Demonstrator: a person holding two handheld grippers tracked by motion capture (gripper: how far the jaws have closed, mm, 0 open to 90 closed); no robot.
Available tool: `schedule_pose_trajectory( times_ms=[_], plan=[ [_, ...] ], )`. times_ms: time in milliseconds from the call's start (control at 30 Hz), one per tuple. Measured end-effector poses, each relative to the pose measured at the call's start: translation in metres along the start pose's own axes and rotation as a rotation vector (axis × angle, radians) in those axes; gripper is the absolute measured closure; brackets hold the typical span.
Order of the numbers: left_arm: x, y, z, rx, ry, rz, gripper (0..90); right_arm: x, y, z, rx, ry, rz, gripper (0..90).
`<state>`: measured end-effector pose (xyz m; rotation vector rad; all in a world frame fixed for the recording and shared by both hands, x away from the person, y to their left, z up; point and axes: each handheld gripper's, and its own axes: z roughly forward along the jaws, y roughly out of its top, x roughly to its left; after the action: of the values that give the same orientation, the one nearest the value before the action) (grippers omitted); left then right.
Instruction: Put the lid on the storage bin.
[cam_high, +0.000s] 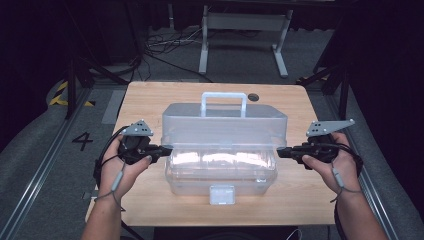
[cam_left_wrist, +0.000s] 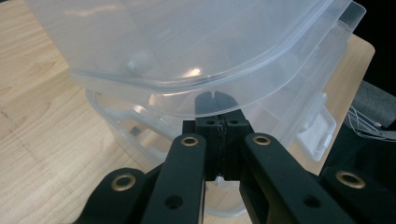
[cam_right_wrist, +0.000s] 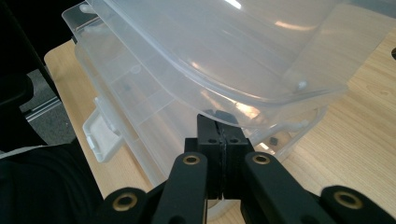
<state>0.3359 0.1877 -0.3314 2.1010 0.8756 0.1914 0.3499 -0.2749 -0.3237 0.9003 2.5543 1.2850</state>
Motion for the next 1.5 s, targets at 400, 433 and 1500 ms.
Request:
schedule_pose_trajectory(
  times_ms=[400,433,1500],
  plan=[
    [0.001,-0.002,0.002,0.071,-0.022,0.005,87.4,0.001,-0.001,0.002,0.069,0.016,-0.007,89.5],
    [0.001,-0.002,0.002,0.071,-0.022,0.005,87.4,0.001,-0.001,0.002,0.069,0.016,-0.007,89.5],
    [0.001,-0.006,0.008,0.203,-0.047,0.033,86.9,0.001,-0.005,0.013,0.214,0.049,-0.017,88.6]
  ],
)
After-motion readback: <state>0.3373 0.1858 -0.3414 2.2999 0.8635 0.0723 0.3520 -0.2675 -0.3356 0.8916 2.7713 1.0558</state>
